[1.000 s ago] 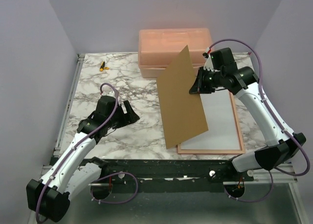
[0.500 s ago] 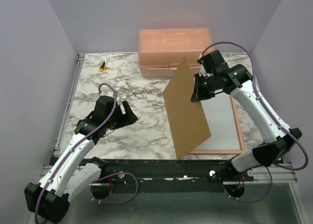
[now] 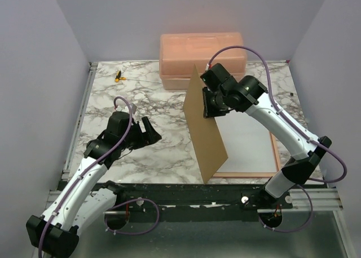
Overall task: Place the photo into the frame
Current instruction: Turn over the photo frame item at the center of the board.
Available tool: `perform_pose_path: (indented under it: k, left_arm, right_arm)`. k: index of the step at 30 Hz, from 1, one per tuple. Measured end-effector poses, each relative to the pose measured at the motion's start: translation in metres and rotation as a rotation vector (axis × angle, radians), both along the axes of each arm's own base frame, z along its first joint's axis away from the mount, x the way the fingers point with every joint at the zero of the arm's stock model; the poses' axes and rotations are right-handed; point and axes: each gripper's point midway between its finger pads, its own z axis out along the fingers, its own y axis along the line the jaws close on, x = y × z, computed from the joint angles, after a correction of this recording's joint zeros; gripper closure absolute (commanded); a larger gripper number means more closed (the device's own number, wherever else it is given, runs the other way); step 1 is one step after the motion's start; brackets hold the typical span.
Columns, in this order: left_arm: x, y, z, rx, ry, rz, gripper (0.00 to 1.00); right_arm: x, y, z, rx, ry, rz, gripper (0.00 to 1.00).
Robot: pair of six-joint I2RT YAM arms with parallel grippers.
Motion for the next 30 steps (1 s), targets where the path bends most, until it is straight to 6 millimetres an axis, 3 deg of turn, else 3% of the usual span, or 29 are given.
perform_pose_path:
  k: [4,9,14,22,30]
  left_arm:
    - [-0.003,-0.006,0.008,-0.042,-0.012,-0.023,0.18]
    - [-0.007,-0.014,0.014,-0.09,-0.007,-0.05,0.16]
    - [-0.01,-0.027,0.03,-0.179,-0.025,-0.087,0.12]
    - [-0.014,-0.047,0.063,-0.336,-0.063,-0.144,0.06]
    - [-0.018,-0.065,0.118,-0.527,-0.174,-0.226,0.01]
  right_arm:
    - [-0.003,0.004,0.0,0.003,0.002,-0.002,0.42]
    - [-0.005,0.011,0.003,0.029,0.0,0.013,0.35]
    - [-0.012,0.031,0.018,0.157,-0.009,0.078,0.29]
    - [-0.033,0.061,0.051,0.384,-0.021,0.211,0.28]
    - [-0.047,0.083,0.035,0.476,0.059,0.289,0.24]
